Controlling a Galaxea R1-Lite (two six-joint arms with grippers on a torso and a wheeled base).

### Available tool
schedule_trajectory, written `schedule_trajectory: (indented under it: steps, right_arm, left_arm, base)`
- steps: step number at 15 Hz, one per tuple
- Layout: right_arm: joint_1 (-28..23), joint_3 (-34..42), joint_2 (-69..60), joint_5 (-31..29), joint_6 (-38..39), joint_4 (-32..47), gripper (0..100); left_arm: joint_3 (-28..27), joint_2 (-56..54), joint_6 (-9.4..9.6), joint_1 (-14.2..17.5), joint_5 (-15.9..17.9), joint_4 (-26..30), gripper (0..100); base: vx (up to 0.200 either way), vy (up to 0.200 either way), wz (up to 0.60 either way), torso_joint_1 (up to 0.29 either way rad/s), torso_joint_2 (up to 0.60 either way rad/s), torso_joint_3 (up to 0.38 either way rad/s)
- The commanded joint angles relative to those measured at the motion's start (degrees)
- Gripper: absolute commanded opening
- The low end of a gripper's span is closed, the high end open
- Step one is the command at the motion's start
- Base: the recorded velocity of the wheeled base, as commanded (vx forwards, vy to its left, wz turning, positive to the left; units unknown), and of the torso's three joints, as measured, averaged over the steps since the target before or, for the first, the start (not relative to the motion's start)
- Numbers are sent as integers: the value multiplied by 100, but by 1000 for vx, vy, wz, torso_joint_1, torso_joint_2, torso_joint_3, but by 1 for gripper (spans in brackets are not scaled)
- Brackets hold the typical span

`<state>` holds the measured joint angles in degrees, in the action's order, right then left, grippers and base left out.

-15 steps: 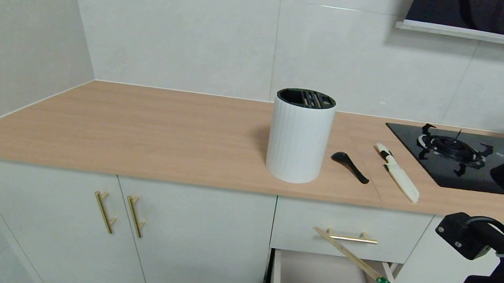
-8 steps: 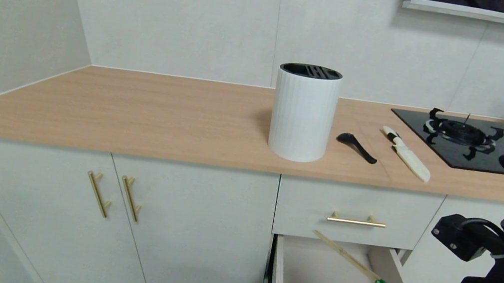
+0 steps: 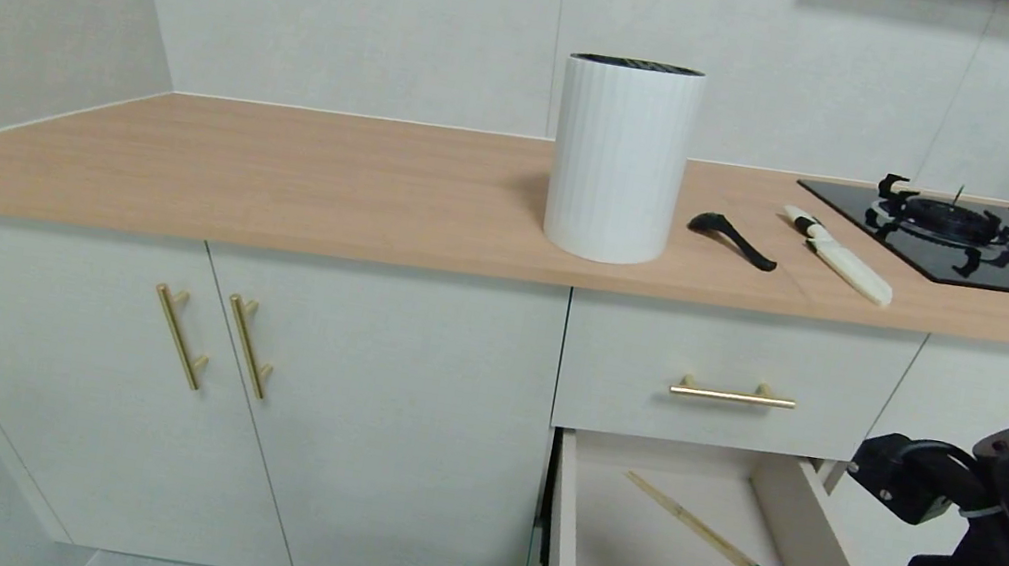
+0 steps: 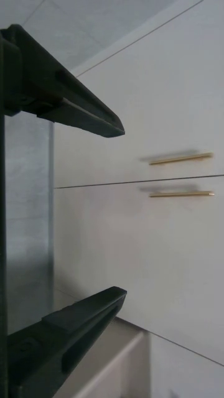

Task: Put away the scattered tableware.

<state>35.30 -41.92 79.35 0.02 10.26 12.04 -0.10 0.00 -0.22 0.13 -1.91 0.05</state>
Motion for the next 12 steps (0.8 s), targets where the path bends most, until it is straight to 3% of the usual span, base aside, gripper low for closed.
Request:
schedule_trajectory:
  steps: [1, 6, 12]
  right_arm:
    - [3, 0, 81, -2, 2, 0, 0]
    - [3, 9, 160, -11, 2, -106, 0]
    - [-191, -35, 687, -20, 2, -739, 0]
  left_arm:
    - [1, 9, -4, -5, -11, 4, 100]
    - [1, 9, -4, 4, -11, 4, 100]
    - [1, 9, -4, -5, -11, 4, 100]
  base:
    - [0, 0, 0, -149, 466, 310]
    - [0, 0, 0, -115, 411, 284]
    - [0, 0, 0, -10, 47, 35]
